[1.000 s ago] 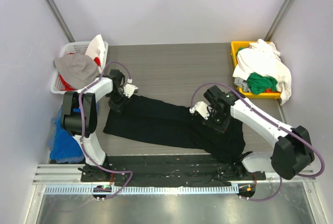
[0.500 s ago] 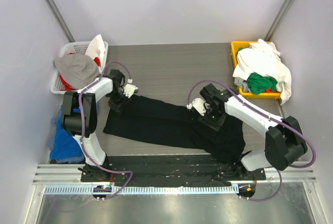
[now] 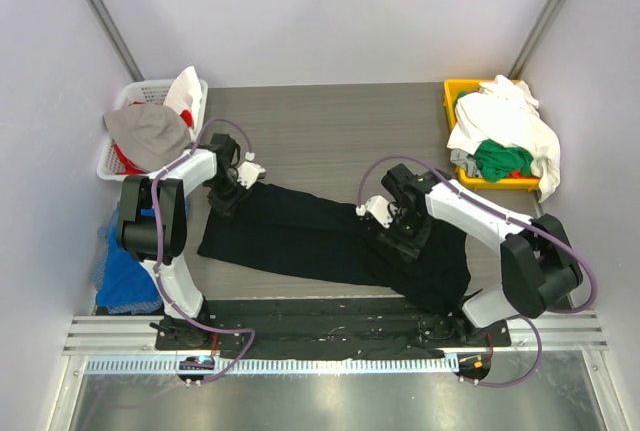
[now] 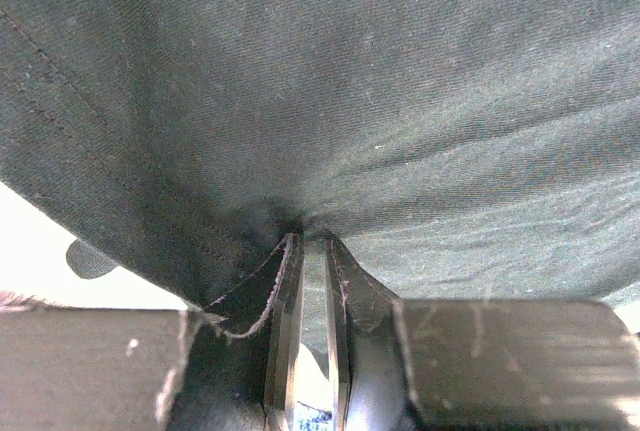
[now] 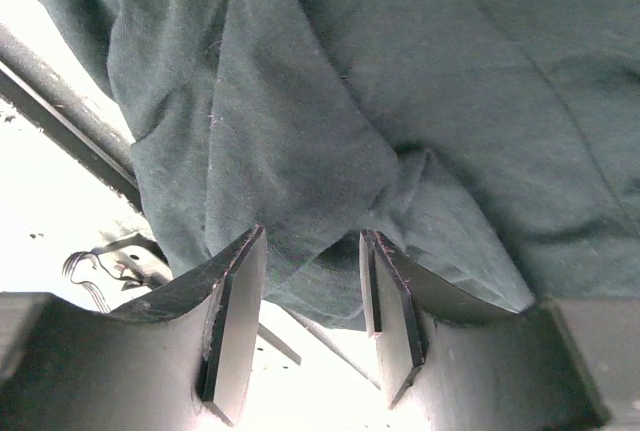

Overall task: Fold and stack the t-shirts
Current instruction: Fold the other side of the tshirt into a rectangle

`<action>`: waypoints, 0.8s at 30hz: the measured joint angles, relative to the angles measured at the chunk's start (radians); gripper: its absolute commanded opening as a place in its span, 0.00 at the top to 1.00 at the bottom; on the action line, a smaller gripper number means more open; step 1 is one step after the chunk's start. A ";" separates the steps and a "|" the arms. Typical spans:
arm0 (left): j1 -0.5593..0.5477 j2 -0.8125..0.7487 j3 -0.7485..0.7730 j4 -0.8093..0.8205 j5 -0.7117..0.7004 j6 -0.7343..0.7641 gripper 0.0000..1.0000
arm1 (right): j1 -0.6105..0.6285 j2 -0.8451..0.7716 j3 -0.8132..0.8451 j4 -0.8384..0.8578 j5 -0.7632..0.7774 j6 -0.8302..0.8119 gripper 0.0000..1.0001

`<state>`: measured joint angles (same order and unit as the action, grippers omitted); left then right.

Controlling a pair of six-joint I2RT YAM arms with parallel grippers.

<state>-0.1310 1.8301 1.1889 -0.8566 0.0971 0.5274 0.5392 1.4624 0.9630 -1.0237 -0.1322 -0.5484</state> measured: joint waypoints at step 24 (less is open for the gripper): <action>-0.005 0.003 0.000 0.005 -0.024 0.004 0.82 | 0.000 0.074 0.007 -0.005 -0.039 -0.052 0.99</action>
<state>-0.1356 1.8336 1.1889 -0.8516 0.0727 0.5316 0.5392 1.5368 0.9699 -1.0286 -0.1711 -0.6003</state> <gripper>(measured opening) 0.179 0.030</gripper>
